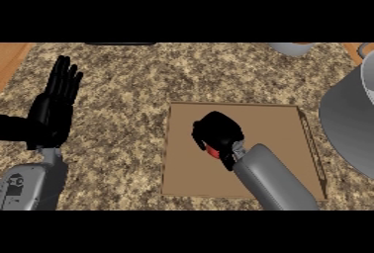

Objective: Pick the bell pepper from the tray and place it in the pot

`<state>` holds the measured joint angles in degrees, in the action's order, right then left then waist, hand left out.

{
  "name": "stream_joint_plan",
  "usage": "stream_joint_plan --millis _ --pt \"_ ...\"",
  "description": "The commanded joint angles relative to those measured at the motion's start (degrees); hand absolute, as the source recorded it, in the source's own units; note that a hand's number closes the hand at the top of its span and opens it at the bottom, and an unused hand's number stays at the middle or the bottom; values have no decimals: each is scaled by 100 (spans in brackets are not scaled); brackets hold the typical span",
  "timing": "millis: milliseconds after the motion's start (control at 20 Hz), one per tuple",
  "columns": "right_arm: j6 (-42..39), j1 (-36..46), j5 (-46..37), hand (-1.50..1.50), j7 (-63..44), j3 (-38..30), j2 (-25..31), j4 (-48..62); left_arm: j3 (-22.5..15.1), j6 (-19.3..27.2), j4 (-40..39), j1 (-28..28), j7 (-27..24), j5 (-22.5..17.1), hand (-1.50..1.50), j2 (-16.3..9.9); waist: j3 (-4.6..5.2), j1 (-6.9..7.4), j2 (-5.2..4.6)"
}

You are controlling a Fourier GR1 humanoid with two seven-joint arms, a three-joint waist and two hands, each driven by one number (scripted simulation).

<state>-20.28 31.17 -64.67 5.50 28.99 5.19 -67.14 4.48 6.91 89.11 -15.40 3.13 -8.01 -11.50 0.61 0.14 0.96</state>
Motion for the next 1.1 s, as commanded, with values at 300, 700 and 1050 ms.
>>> stream_joint_plan --millis 300,700,1050 --pt "350 -253 -630 150 -309 -139 60 -838 226 -133 -414 -257 -126 -76 0 -20 -60 -53 -91" --pt "818 -3600 -341 150 -367 1424 366 -3927 329 8 -39 359 -87 11 0 -87 -66 -510 44" --pt "1476 -4994 -616 150 -1125 659 1287 -6801 373 -105 201 386 31 -70 0 -212 -64 -446 19"
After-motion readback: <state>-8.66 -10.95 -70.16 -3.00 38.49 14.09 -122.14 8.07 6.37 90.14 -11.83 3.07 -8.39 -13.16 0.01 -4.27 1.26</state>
